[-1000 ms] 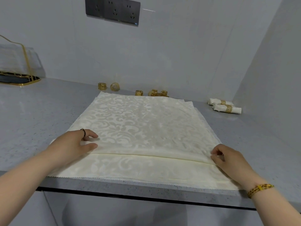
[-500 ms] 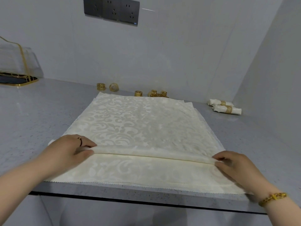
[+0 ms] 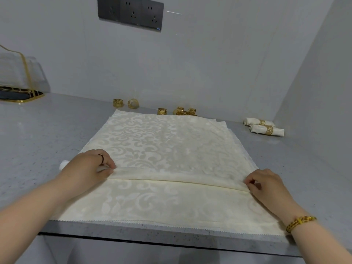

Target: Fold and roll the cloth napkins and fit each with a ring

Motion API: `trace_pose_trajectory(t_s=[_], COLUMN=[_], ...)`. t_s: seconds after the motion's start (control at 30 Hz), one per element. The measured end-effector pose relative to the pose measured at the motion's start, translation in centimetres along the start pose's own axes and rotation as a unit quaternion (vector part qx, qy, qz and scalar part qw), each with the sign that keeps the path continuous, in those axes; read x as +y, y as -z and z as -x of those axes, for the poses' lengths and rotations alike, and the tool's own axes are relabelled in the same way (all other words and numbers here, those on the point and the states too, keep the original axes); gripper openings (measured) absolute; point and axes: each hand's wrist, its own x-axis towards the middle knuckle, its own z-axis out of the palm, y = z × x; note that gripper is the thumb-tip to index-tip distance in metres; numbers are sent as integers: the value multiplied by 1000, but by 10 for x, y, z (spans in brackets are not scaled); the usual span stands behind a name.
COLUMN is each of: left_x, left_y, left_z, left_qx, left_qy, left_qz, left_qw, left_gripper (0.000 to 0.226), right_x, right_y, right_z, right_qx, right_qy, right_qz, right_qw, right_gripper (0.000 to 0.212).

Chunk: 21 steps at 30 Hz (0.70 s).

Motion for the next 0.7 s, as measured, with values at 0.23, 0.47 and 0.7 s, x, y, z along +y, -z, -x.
trace_pose_trajectory(t_s=[0.23, 0.47, 0.7], left_x=[-11, -12, -12], left_y=[7, 2, -2], left_z=[16, -7, -18], left_qx=[-29, 4, 9], left_qy=[-40, 86, 67], left_qz=[52, 134, 70], left_qw=[997, 987, 995], left_gripper=[15, 18, 31], right_x=[9, 4, -2], right_y=[11, 8, -2], right_z=[11, -14, -29], right_qx=[-55, -28, -31], right_qy=[18, -106, -108], right_qz=[-35, -168, -108], right_qw=[998, 980, 988], right_gripper=[15, 17, 24])
